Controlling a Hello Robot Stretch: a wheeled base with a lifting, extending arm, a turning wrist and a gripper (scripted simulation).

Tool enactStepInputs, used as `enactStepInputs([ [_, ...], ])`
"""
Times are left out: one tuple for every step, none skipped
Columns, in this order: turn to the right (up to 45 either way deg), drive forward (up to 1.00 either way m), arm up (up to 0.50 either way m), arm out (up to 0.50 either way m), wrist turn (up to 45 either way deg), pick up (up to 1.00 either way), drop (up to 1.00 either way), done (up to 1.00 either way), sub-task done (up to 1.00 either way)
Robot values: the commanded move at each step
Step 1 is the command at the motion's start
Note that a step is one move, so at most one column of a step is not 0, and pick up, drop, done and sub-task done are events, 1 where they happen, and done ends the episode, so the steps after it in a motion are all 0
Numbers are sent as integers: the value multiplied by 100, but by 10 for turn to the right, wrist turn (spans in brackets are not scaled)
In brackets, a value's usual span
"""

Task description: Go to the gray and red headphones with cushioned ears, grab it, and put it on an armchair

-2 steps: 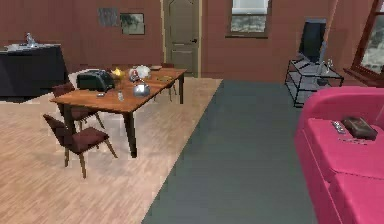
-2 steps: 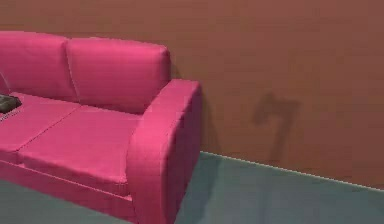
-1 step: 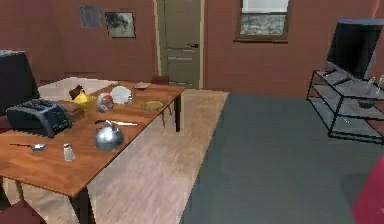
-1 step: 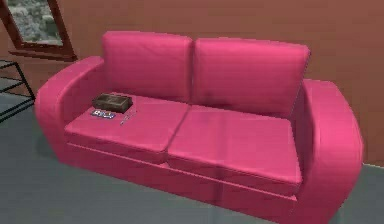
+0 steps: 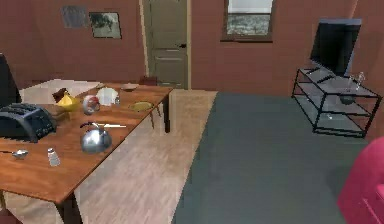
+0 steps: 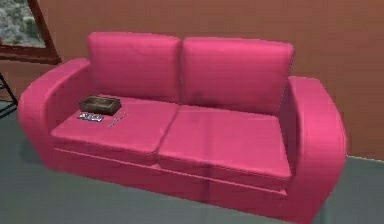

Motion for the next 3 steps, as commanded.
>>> enactStepInputs([
  [0,100,0,0,0,0,0,0,0],
  [0,5,0,0,0,0,0,0,0],
  [-450,0,0,0,0,0,0,0,0],
])
